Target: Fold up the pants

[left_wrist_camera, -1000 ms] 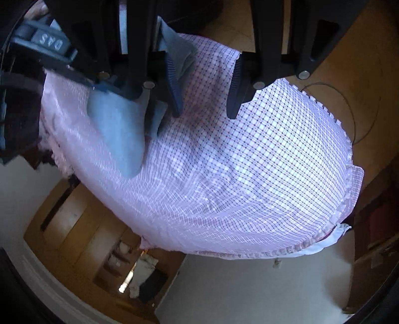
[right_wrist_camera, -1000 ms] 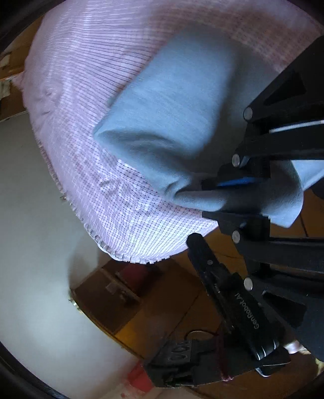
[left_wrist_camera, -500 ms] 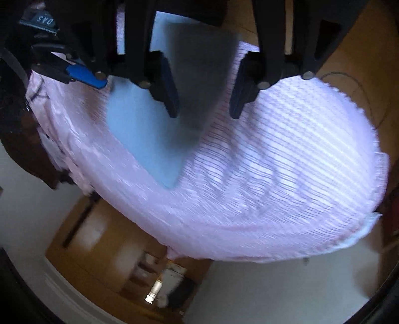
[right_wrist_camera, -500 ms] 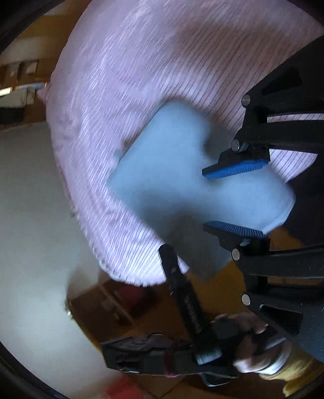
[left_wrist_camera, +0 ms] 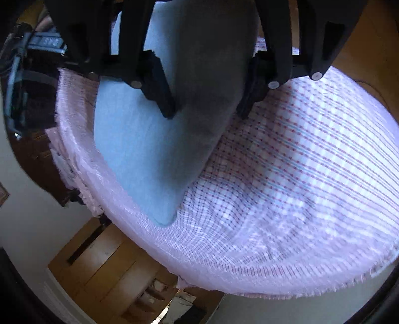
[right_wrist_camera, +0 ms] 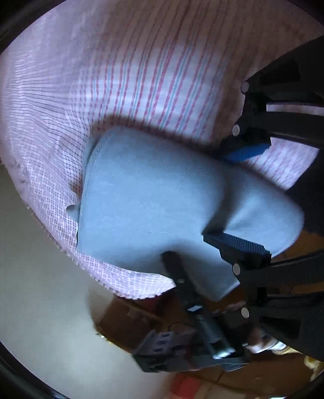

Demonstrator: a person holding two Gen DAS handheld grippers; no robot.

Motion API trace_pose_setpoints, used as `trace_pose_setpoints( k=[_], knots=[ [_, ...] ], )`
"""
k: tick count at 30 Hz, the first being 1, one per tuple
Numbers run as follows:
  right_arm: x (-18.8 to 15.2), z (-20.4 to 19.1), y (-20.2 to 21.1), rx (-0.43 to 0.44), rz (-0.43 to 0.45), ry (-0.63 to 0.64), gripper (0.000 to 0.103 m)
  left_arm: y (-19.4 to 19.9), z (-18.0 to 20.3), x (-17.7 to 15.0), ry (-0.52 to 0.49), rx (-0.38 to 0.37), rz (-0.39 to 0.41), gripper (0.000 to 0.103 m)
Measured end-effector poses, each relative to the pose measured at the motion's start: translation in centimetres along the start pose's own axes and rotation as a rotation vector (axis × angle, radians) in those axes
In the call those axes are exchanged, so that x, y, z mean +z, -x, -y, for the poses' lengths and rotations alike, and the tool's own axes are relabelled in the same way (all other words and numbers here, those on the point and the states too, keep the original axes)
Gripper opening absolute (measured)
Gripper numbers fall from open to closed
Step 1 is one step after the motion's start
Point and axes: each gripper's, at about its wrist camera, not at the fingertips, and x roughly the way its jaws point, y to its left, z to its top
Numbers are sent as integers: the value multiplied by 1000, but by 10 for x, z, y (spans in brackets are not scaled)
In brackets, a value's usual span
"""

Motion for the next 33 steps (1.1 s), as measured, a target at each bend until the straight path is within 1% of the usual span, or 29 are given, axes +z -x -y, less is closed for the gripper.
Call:
trace_pose_setpoints(
  k=[1, 4, 6, 7, 8, 10, 11, 13, 15, 18, 23, 25, 27, 31, 33],
  knots=[
    [4, 1, -8, 13, 0, -16, 55, -5, -2, -1, 22, -27, -7, 56],
    [8, -5, -20, -14, 24, -38, 56, -11, -7, -4, 73, -63, 3, 54],
    [8, -13, -16, -22, 38, -30, 47, -8, -7, -6, 87, -81, 12, 49],
    [7, -19, -10, -36, 53, -6, 35, -3, -6, -8, 84, -80, 22, 45],
    [6, -23, -5, -45, 64, 13, 26, 0, -5, -9, 77, -76, 30, 41],
    [5, -30, 7, -23, 77, 30, 21, 10, -2, -12, 70, -74, 54, 36],
    [4, -32, 13, 3, 82, 18, 20, 16, 2, -15, 66, -68, 77, 35],
    [1, -35, 25, 42, 95, 10, 18, 25, 9, -18, 58, -60, 111, 32],
    [-2, -38, 38, 59, 100, 24, 17, 34, 21, -27, 54, -63, 133, 32],
    [-6, -41, 64, 64, 131, 38, 16, 47, 45, -41, 29, -91, 158, 31],
    [-12, -21, 114, 78, 182, 14, 16, 55, 96, -49, -35, -134, 170, 31],
    [-15, -9, 136, 79, 199, -8, 16, 49, 123, -46, -59, -150, 159, 31],
    [-18, 6, 159, 78, 219, -17, 16, 45, 151, -49, -86, -175, 146, 31],
    [-19, 35, 198, 81, 251, -45, 16, 37, 200, -52, -169, -200, 131, 31],
    [-19, 52, 217, 85, 259, -66, 16, 29, 226, -50, -211, -216, 110, 31]
  ],
)
